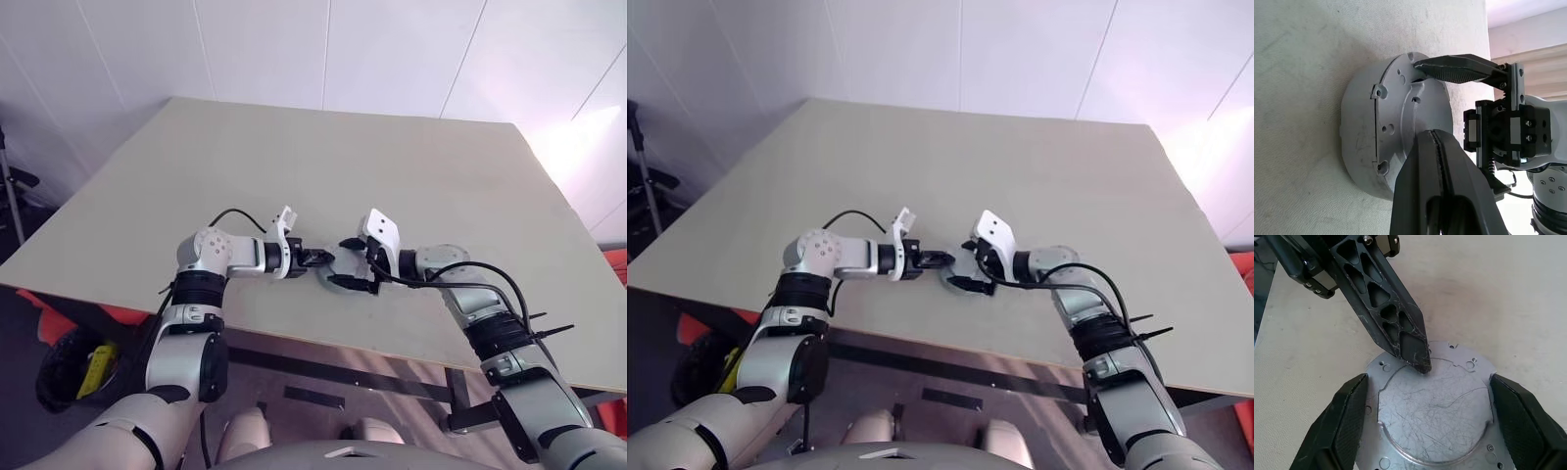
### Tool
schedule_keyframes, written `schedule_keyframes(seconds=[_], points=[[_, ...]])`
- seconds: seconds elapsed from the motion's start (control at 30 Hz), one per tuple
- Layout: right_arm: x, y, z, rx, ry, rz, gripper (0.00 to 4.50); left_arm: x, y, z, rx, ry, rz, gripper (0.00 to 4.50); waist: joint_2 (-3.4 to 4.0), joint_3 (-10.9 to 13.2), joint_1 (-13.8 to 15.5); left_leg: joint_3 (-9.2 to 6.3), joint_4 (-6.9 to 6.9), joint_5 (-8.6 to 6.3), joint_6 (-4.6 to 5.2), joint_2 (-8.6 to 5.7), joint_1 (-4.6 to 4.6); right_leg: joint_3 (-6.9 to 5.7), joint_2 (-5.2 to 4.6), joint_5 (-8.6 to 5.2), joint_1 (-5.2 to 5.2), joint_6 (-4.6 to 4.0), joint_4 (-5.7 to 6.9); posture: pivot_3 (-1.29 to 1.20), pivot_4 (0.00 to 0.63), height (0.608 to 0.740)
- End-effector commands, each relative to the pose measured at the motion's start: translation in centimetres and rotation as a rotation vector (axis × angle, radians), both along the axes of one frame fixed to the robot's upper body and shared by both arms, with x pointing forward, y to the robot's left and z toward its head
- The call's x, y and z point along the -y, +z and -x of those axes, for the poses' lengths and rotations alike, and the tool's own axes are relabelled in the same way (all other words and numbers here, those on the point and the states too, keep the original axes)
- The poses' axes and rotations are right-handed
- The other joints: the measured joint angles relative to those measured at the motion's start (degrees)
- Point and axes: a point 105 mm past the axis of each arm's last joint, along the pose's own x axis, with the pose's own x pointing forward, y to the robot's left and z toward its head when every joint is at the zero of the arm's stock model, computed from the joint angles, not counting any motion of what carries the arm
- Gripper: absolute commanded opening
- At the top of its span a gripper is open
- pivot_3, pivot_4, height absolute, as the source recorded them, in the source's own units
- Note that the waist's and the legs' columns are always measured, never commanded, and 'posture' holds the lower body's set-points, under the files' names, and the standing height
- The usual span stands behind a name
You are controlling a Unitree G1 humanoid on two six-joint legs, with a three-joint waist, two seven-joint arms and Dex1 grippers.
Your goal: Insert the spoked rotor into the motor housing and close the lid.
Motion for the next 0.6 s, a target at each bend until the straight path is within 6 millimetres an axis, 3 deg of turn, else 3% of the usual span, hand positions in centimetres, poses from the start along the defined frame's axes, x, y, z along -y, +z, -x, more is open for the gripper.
schedule_keyframes(seconds=[0.03, 0.27, 0.37, 0.6], points=[[0.5, -2.3, 1.2, -0.087, 0.004, 0.049, 4.47, -0.2, 0.0, -0.1, 0.011, -0.002, -0.031, 0.00, 0.04, 0.1, 0.0, 0.00, 0.00, 0.00, -0.01, 0.00, 0.01, 0.00, 0.00, 0.00, 0.00, 0.00, 0.00, 0.00, 0.000, 0.740], [-0.9, 2.9, 0.8, -0.086, 0.021, -0.201, 4.47, -0.2, 0.0, -0.2, 0.012, -0.003, -0.032, 0.00, 0.24, 0.4, 0.0, -0.01, -0.03, 0.01, 0.01, -0.01, -0.09, 0.00, 0.00, 0.00, -0.25, 0.00, 0.01, 0.00, 0.000, 0.740], [-1.2, 5.2, 0.6, -0.086, 0.022, -0.296, 4.47, -0.2, 0.0, -0.2, 0.012, -0.002, -0.032, 0.00, 0.24, 0.4, 0.1, -0.02, 0.13, 0.06, 0.02, -0.01, -0.74, -0.01, 0.00, 0.03, -0.97, 0.00, 0.16, 0.00, 0.000, 0.740], [-0.4, 9.2, -1.1, -0.077, -0.074, -0.462, 4.47, -0.2, 0.1, -0.4, 0.016, 0.003, -0.031, 0.00, 0.31, 0.5, 0.2, -0.02, 0.24, 0.07, 0.03, -0.02, -0.94, -0.08, -0.04, 0.05, -1.17, 0.00, 0.31, 0.00, 0.000, 0.740]])
